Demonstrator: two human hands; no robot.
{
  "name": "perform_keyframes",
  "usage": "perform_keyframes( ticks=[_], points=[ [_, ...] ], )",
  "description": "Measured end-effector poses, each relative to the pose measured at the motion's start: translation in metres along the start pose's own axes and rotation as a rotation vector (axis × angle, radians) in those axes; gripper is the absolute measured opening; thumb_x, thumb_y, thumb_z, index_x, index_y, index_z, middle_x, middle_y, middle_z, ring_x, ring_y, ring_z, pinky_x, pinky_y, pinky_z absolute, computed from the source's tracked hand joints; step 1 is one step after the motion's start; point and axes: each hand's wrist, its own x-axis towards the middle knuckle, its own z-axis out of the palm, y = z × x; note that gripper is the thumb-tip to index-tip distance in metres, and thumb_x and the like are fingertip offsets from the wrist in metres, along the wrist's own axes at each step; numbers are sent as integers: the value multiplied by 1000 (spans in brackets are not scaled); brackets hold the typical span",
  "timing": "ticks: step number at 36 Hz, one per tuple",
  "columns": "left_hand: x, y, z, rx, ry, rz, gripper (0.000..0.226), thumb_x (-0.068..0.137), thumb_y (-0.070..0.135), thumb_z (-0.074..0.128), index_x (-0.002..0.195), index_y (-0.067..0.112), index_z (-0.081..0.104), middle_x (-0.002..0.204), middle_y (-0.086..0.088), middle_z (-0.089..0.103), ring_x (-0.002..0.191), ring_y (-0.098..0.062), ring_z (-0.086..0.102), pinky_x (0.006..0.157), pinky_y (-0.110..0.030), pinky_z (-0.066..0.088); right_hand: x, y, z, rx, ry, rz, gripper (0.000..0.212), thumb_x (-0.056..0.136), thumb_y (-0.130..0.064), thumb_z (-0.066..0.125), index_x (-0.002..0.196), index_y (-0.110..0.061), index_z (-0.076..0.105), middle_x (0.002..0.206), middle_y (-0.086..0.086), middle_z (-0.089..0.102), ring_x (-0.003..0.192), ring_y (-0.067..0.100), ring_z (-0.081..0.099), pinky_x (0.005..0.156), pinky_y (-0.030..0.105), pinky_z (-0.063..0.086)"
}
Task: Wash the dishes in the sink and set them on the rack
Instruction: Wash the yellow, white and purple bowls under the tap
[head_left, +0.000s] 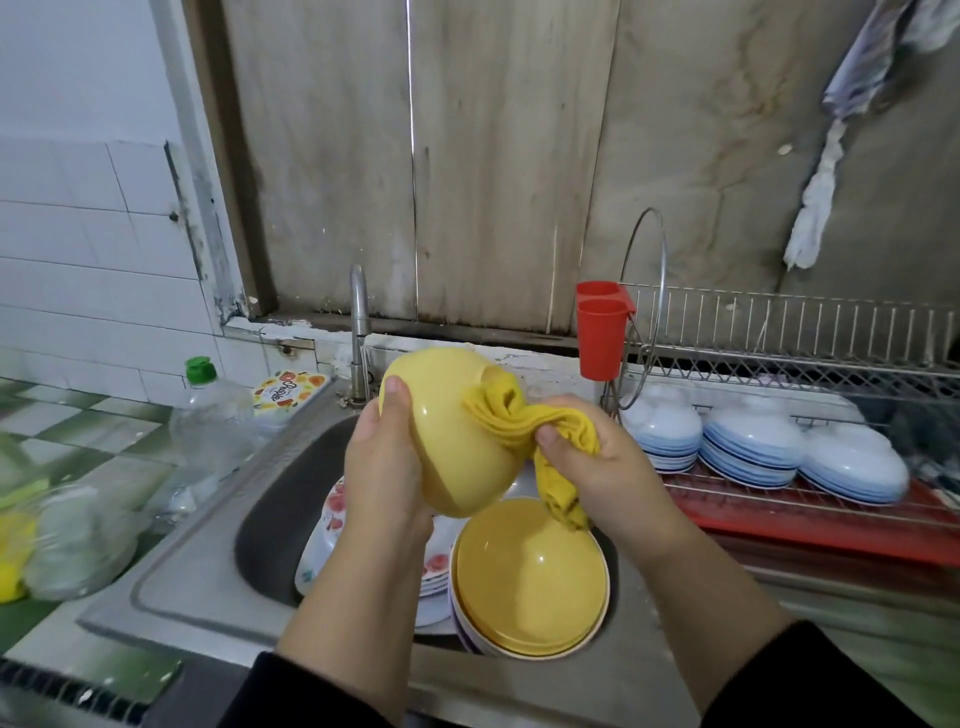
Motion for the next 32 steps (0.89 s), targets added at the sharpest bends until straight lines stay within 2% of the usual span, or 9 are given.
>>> perform_keyframes(
  ticks=[7, 10, 14, 18, 20, 23, 26, 29, 32],
  points=[
    [-6, -2, 8, 87, -48, 10, 25, 97, 46, 42, 116, 31, 50, 93, 12, 53, 85, -8, 51, 67, -30, 40, 11, -2, -2, -45, 154, 80, 18, 95, -18, 53, 95, -34, 59, 78, -17, 64, 73, -2, 58, 69, 23, 45],
    [-6, -2, 9, 146, -37, 60, 37, 97, 47, 41, 127, 26, 49, 97, 10, 54, 87, -9, 52, 79, -34, 42, 12, -7, 5, -7, 120, 87, 15, 94, -21, 54, 98, -35, 60, 92, -13, 66, 89, 5, 61, 83, 24, 48],
    [-2, 1, 3, 231, 0, 105, 45, 97, 46, 41, 133, 20, 48, 108, 4, 56, 98, -19, 49, 87, -37, 40, 5, -7, 1, 201, 131, 274, 11, 91, -23, 57, 98, -25, 65, 89, -6, 74, 87, 11, 68, 80, 28, 52],
    [-2, 2, -1, 402, -22, 144, 31, 99, 46, 36, 116, 24, 50, 104, -1, 53, 91, -18, 46, 73, -31, 34, 17, -11, -8, 360, 345, 358, 9, 90, -29, 59, 93, -23, 64, 77, -9, 73, 80, 12, 69, 74, 30, 51],
    [-3, 4, 0, 483, -21, 184, 35, 100, 45, 33, 115, 20, 52, 103, -1, 52, 95, -22, 48, 71, -30, 33, 24, -19, -6, 243, 350, 255, 11, 90, -34, 57, 92, -26, 63, 82, -9, 72, 84, 13, 68, 78, 30, 52],
    [-6, 7, 6, 526, -29, 240, 45, 101, 41, 27, 121, 14, 58, 110, -6, 59, 111, -27, 52, 83, -28, 37, 25, -32, 12, -191, 35, 70, 37, 89, -49, 50, 122, -33, 54, 115, -12, 63, 106, -2, 57, 92, 20, 45],
    [-8, 10, 7, 505, -83, 252, 37, 101, 39, 29, 84, 26, 59, 92, -8, 65, 100, -29, 59, 85, -37, 45, 32, -30, 32, -768, -179, -220, 81, 78, -72, 30, 143, -26, 39, 149, -15, 31, 137, -5, 19, 114, 25, 14],
    [-11, 18, 3, 583, -107, 303, 38, 101, 40, 31, 88, 19, 60, 83, -2, 60, 88, -22, 56, 70, -31, 37, 54, -32, 22, -622, -67, -86, 49, 87, -60, 42, 123, -30, 56, 121, -6, 61, 114, 11, 53, 96, 29, 40],
    [-15, 25, 3, 622, -127, 363, 40, 100, 40, 31, 80, 16, 55, 73, 3, 53, 69, -10, 48, 59, -27, 35, 75, -37, 8, -325, -19, 194, 12, 96, -37, 49, 95, -29, 58, 93, -7, 63, 96, 18, 59, 79, 29, 44]
  ],
)
